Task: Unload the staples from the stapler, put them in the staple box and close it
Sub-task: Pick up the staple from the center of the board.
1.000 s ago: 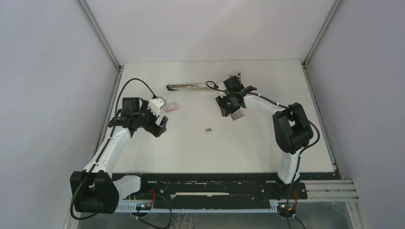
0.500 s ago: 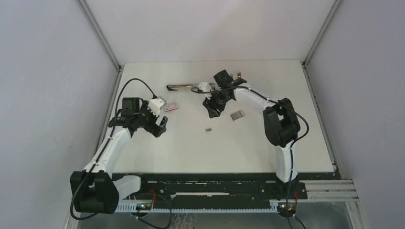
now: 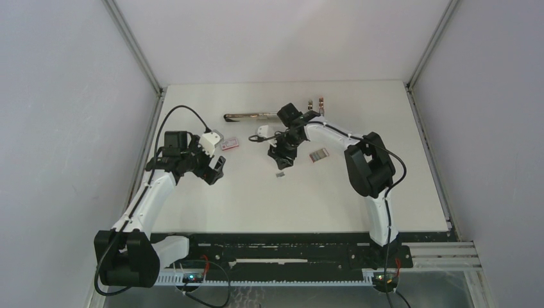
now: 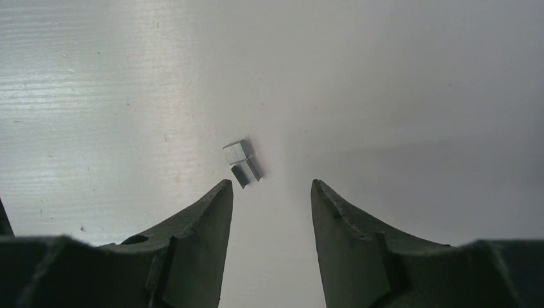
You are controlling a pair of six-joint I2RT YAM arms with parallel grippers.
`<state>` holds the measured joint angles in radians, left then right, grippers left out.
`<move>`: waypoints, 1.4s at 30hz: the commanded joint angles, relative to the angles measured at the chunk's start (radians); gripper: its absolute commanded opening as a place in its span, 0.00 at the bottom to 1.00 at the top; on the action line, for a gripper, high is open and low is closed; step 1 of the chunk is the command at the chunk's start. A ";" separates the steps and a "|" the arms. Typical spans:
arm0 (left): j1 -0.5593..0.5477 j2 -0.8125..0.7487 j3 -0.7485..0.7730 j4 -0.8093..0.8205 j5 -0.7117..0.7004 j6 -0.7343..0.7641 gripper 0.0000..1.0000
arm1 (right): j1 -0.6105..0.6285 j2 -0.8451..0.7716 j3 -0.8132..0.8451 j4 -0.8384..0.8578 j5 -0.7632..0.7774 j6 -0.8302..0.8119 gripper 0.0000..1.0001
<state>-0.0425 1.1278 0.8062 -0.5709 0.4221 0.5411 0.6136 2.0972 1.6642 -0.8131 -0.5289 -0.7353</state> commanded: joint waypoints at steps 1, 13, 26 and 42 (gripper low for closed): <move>0.010 -0.014 0.007 0.008 0.009 0.012 1.00 | 0.021 0.015 0.003 0.010 0.005 -0.048 0.48; 0.009 -0.014 0.006 0.008 0.012 0.011 1.00 | 0.053 0.029 -0.027 0.041 0.071 -0.065 0.46; 0.009 -0.013 0.007 0.007 0.014 0.013 1.00 | 0.066 0.055 -0.026 0.055 0.113 -0.065 0.42; 0.011 -0.014 0.006 0.006 0.014 0.013 1.00 | 0.066 0.061 -0.026 0.042 0.104 -0.065 0.31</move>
<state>-0.0425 1.1278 0.8062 -0.5709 0.4225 0.5415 0.6704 2.1517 1.6367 -0.7799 -0.4118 -0.7872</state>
